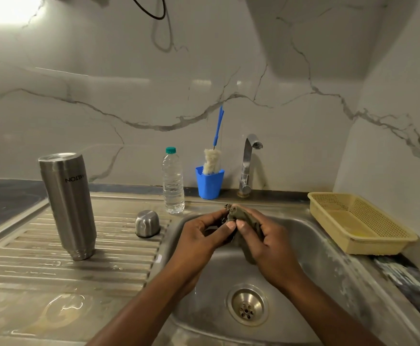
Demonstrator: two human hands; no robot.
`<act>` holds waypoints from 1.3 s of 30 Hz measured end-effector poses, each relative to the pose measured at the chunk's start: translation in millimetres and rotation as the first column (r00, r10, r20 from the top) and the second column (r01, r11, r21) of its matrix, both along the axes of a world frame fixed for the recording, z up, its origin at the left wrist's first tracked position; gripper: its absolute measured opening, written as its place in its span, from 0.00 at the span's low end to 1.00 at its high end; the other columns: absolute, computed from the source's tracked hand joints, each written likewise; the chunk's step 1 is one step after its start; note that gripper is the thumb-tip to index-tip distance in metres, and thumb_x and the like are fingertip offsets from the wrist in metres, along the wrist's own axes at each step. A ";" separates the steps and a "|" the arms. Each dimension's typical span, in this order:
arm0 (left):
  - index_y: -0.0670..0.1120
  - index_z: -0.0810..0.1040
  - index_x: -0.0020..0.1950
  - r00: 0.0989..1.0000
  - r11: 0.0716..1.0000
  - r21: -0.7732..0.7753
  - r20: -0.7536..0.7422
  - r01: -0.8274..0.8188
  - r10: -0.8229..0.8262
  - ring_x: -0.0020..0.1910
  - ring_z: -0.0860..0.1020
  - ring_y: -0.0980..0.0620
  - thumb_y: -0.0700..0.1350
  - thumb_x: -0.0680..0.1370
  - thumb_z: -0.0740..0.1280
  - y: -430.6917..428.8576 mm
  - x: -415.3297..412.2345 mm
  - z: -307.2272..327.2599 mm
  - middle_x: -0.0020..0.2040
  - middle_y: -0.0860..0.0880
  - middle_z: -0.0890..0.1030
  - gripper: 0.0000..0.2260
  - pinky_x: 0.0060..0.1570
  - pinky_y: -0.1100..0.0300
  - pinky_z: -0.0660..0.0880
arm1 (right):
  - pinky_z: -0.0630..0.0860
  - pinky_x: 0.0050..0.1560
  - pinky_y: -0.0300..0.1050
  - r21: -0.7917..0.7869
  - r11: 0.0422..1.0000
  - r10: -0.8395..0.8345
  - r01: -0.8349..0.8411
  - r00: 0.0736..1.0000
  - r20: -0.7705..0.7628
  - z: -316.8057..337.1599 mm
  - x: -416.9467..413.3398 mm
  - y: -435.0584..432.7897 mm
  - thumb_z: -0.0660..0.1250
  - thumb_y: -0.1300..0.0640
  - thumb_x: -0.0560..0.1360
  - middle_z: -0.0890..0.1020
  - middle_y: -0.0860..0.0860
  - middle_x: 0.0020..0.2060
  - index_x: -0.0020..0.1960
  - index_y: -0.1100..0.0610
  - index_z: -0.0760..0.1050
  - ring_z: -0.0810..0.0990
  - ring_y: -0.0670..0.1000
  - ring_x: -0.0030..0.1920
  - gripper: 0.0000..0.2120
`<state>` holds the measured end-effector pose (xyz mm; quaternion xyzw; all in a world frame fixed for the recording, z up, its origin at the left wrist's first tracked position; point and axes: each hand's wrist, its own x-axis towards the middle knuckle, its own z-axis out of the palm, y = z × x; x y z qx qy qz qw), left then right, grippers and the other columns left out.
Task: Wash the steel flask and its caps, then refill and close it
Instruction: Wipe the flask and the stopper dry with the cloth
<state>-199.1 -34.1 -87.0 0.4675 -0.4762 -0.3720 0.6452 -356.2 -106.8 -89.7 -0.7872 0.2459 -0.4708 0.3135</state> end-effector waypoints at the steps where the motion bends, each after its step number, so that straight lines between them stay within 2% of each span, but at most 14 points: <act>1: 0.46 0.80 0.71 1.000 1.000 -0.009 0.019 -0.014 0.015 0.62 0.84 0.52 0.39 0.82 0.71 -0.2 0.3 -1.0 0.60 0.50 0.87 0.17 0.62 0.59 0.80 | 0.80 0.59 0.41 0.095 0.994 0.047 -0.049 0.999 0.027 1.6 0.6 0.2 0.65 0.55 0.84 0.87 0.45 0.55 0.67 0.49 0.81 0.84 0.44 0.58 0.13; 5: 0.45 0.79 0.73 0.997 0.998 -0.005 0.035 -0.069 0.069 0.63 0.84 0.54 0.39 0.81 0.72 -6.7 3.3 -7.0 0.61 0.51 0.87 0.19 0.64 0.58 0.80 | 0.83 0.50 0.50 0.334 0.940 0.065 -0.068 0.998 0.019 1.4 2.9 -3.6 0.62 0.46 0.84 0.87 0.53 0.45 0.54 0.52 0.83 0.87 0.53 0.47 0.14; 8: 0.46 0.79 0.72 0.997 0.997 0.007 0.033 -0.073 0.073 0.63 0.84 0.54 0.40 0.82 0.71 -8.8 6.3 -7.5 0.61 0.51 0.87 0.18 0.66 0.57 0.79 | 0.77 0.36 0.37 0.175 0.983 -0.038 0.054 0.995 -0.090 -1.7 2.6 0.3 0.60 0.39 0.80 0.84 0.48 0.35 0.46 0.53 0.80 0.82 0.44 0.36 0.19; 9: 0.46 0.80 0.70 0.997 0.998 0.005 0.029 -0.067 0.067 0.62 0.84 0.54 0.39 0.82 0.71 -8.1 6.4 -6.4 0.60 0.51 0.87 0.16 0.64 0.58 0.80 | 0.75 0.37 0.33 0.071 0.994 -0.072 0.079 0.992 -0.101 -2.1 2.2 2.0 0.61 0.41 0.81 0.83 0.44 0.34 0.47 0.51 0.81 0.82 0.41 0.37 0.16; 11: 0.48 0.81 0.66 0.998 0.998 -0.014 0.031 -0.058 0.059 0.60 0.85 0.55 0.37 0.82 0.69 -5.7 5.3 -3.2 0.57 0.53 0.88 0.13 0.61 0.62 0.80 | 0.75 0.49 0.27 -0.110 0.988 -0.121 0.111 0.989 -0.090 -2.6 1.5 2.3 0.64 0.49 0.83 0.84 0.36 0.47 0.62 0.48 0.81 0.83 0.34 0.50 0.10; 14: 0.47 0.82 0.66 0.999 0.999 -0.044 0.046 -0.020 0.022 0.62 0.84 0.53 0.36 0.83 0.68 -3.4 3.4 -3.0 0.59 0.51 0.88 0.14 0.62 0.60 0.80 | 0.73 0.61 0.28 -0.204 0.972 -0.129 0.113 0.989 -0.069 -0.9 -0.2 -0.1 0.66 0.54 0.83 0.82 0.39 0.62 0.73 0.50 0.77 0.79 0.34 0.63 0.18; 19: 0.43 0.79 0.71 0.999 0.998 -0.065 0.054 0.004 0.000 0.65 0.83 0.50 0.33 0.83 0.67 -2.4 1.2 -4.6 0.62 0.48 0.86 0.17 0.65 0.55 0.79 | 0.78 0.53 0.33 0.158 0.985 0.061 -0.069 0.997 0.054 6.2 2.2 2.9 0.63 0.53 0.85 0.87 0.41 0.52 0.65 0.46 0.80 0.84 0.41 0.55 0.12; 21: 0.44 0.79 0.70 0.998 0.998 -0.058 0.052 -0.033 0.036 0.65 0.83 0.51 0.33 0.82 0.67 -3.2 3.8 -6.6 0.62 0.49 0.86 0.17 0.65 0.56 0.80 | 0.78 0.48 0.34 0.201 0.978 0.058 -0.061 0.998 0.021 4.8 3.4 2.1 0.63 0.51 0.85 0.87 0.43 0.48 0.62 0.46 0.81 0.85 0.42 0.50 0.10; 25: 0.45 0.81 0.69 0.994 0.999 -0.026 0.102 -0.046 0.049 0.63 0.83 0.53 0.33 0.83 0.67 -2.1 3.4 -6.7 0.61 0.51 0.87 0.16 0.66 0.55 0.79 | 0.77 0.47 0.29 0.067 0.996 -0.061 0.066 0.995 -0.076 -0.3 2.2 0.5 0.66 0.48 0.83 0.87 0.42 0.47 0.64 0.47 0.81 0.85 0.38 0.50 0.12; 28: 0.49 0.82 0.66 0.990 0.999 -0.021 0.135 -0.047 0.049 0.61 0.84 0.56 0.36 0.82 0.69 0.3 -0.9 -3.4 0.59 0.54 0.87 0.15 0.63 0.59 0.80 | 0.78 0.51 0.30 -0.118 0.981 -0.160 0.154 0.986 -0.046 0.0 -1.2 -4.9 0.70 0.51 0.81 0.87 0.42 0.51 0.67 0.50 0.82 0.84 0.37 0.52 0.15; 31: 0.46 0.82 0.68 0.991 0.999 -0.029 0.132 -0.026 0.029 0.62 0.84 0.54 0.37 0.81 0.71 -0.3 -1.8 -3.2 0.59 0.51 0.87 0.15 0.63 0.59 0.80 | 0.78 0.56 0.33 -0.195 0.967 -0.171 0.163 0.985 -0.021 -1.5 -4.0 -9.3 0.73 0.55 0.79 0.87 0.42 0.54 0.66 0.51 0.83 0.84 0.39 0.55 0.15; 33: 0.44 0.82 0.68 0.994 0.999 -0.042 0.109 -0.022 0.026 0.61 0.85 0.52 0.36 0.80 0.72 0.2 -1.6 -3.7 0.59 0.50 0.87 0.16 0.61 0.60 0.80 | 0.79 0.55 0.34 -0.143 0.981 -0.129 0.128 0.992 0.001 -1.5 -3.5 -8.9 0.72 0.55 0.79 0.87 0.42 0.52 0.64 0.51 0.83 0.84 0.40 0.55 0.13; 35: 0.43 0.81 0.68 0.997 0.998 -0.056 0.079 -0.016 0.021 0.62 0.85 0.51 0.34 0.79 0.73 1.0 -1.4 -3.2 0.59 0.50 0.87 0.18 0.59 0.61 0.81 | 0.80 0.52 0.37 0.025 0.998 -0.050 0.049 0.998 0.037 0.8 -0.5 -6.7 0.69 0.53 0.82 0.88 0.43 0.48 0.61 0.49 0.84 0.86 0.43 0.52 0.09; 39: 0.46 0.80 0.68 0.994 0.997 -0.075 0.105 -0.032 0.040 0.62 0.84 0.54 0.32 0.79 0.71 0.7 -2.4 -4.5 0.59 0.53 0.87 0.19 0.57 0.63 0.80 | 0.84 0.48 0.50 0.282 0.959 0.007 -0.025 0.998 0.065 -0.3 2.4 -7.9 0.65 0.48 0.83 0.87 0.51 0.41 0.50 0.51 0.84 0.87 0.50 0.44 0.11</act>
